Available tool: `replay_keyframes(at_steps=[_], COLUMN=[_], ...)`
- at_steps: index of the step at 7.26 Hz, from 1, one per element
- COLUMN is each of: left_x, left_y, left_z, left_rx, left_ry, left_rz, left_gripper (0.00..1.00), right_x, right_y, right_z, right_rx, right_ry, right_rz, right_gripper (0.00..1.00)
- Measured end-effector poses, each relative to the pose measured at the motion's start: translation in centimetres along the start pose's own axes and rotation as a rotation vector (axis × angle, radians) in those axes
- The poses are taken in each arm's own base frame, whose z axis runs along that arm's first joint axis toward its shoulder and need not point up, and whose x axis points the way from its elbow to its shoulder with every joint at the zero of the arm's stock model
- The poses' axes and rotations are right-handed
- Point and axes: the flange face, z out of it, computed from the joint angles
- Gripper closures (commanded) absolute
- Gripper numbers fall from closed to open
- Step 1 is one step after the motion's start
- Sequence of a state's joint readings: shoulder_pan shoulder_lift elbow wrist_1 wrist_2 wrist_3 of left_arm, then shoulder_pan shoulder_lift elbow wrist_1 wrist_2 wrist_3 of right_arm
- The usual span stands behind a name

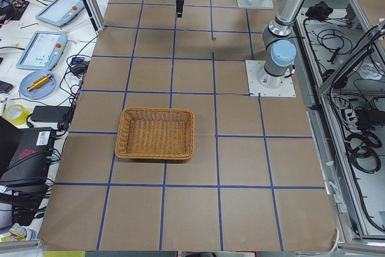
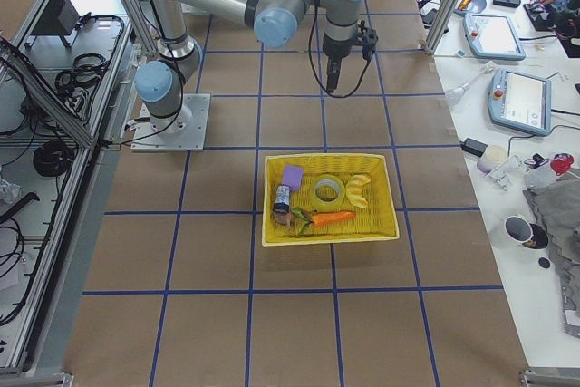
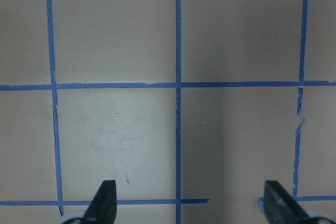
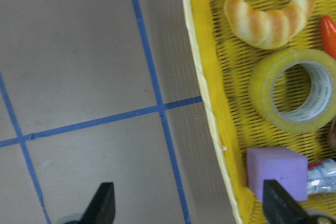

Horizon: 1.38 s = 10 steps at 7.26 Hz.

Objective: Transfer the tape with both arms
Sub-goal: 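Reach the right gripper into the yellow basket and grasp the yellow tape roll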

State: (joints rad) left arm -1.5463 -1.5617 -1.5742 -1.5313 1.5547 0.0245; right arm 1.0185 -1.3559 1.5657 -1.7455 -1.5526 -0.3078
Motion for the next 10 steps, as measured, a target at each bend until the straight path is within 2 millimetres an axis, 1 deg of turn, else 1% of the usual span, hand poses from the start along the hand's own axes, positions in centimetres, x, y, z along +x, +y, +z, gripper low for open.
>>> replay_keyframes(at_steps=[1,2,3,4,5,6,8,9,10], left_x=[0.0,0.0,0.0,0.0,0.0,-0.1,-0.1,-0.1,-0.1], left_y=[-0.1,-0.2,-0.3,-0.3,-0.4,-0.5,-0.7,-0.7,-0.8], left_z=[0.2,0.4,0.4,0.4,0.5,0.4,0.4,0.4,0.4], left_rx=[-0.003,-0.005,-0.003,0.000,0.000,0.004,0.021,0.024,0.025], left_ry=[-0.001,-0.002,-0.002,-0.002,-0.002,-0.002,-0.001,-0.001,0.000], left_rz=[0.001,0.003,0.005,0.008,0.010,0.011,0.011,0.011,0.011], left_gripper=[0.00,0.00,0.00,0.00,0.00,0.00,0.00,0.00,0.00], right_x=[3.1,5.1,6.4,7.3,7.8,8.0,7.8,7.8,7.8], right_y=[-1.3,-2.5,-3.8,-5.0,-5.7,-5.9,-5.2,-5.0,-5.0], right_z=[2.6,5.1,7.8,10.2,12.5,14.3,16.7,17.6,18.2], right_rx=[-0.015,-0.029,-0.029,-0.024,-0.034,-0.051,-0.081,-0.073,-0.056], right_ry=[0.022,0.038,0.049,0.061,0.066,0.065,0.057,0.060,0.066], right_rz=[0.003,0.000,0.005,0.017,0.044,0.075,0.117,0.126,0.129], right_gripper=[0.00,0.00,0.00,0.00,0.03,0.06,0.08,0.31,0.75])
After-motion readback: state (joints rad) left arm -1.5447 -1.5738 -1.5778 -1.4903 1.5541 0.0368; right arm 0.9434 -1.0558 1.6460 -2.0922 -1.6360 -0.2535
